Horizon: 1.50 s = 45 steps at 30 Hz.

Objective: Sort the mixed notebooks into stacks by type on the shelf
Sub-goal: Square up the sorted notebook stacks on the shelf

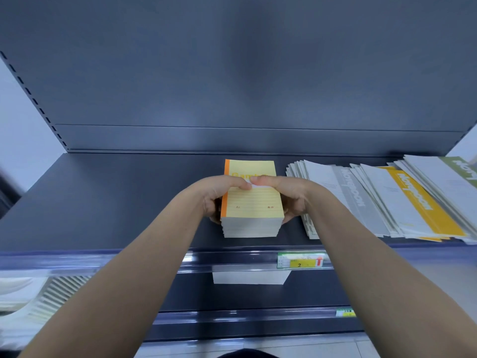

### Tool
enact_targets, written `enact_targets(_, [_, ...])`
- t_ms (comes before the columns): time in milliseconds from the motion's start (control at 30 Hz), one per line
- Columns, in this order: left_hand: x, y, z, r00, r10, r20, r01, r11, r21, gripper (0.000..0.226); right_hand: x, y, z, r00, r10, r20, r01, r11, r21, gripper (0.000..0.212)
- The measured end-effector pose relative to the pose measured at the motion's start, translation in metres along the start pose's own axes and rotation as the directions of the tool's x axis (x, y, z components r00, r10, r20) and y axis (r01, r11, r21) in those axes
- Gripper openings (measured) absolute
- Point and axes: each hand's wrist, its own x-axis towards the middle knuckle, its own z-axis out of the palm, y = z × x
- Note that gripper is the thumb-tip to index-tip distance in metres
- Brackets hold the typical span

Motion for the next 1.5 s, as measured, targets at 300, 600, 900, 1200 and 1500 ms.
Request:
enact_targets(300, [-0.005, 0.003, 0.005, 0.999, -0.031, -0.039, 0.030, 0.999, -0.011, 0.047, -0.003, -0.002, 0.001, 0.993, -0.018, -0.115, 0.013, 0.999, -0.043, 0.066])
enact_targets(600, [-0.009, 0.000, 0.009, 0.998, -0.018, -0.055, 0.015, 0.998, -0.057, 0.033, -0.005, -0.006, 0.004, 0.981, -0.063, -0.184, 0.042, 0.992, -0.117, 0.066])
enact_targets(900, [-0.006, 0.000, 0.013, 0.993, 0.082, -0.083, -0.088, 0.994, -0.067, 0.037, -0.009, -0.012, 0.006, 0.987, -0.061, -0.149, 0.048, 0.995, -0.092, 0.057])
enact_targets(1200, [-0.002, 0.000, 0.011, 0.993, 0.080, -0.085, -0.085, 0.995, -0.057, 0.042, -0.009, -0.015, 0.006, 0.988, -0.061, -0.142, 0.047, 0.994, -0.100, 0.053])
enact_targets(1500, [0.001, 0.000, 0.009, 0.996, 0.065, -0.062, -0.075, 0.983, -0.170, 0.037, -0.002, -0.014, 0.003, 0.999, -0.039, -0.034, 0.046, 0.971, 0.236, 0.051])
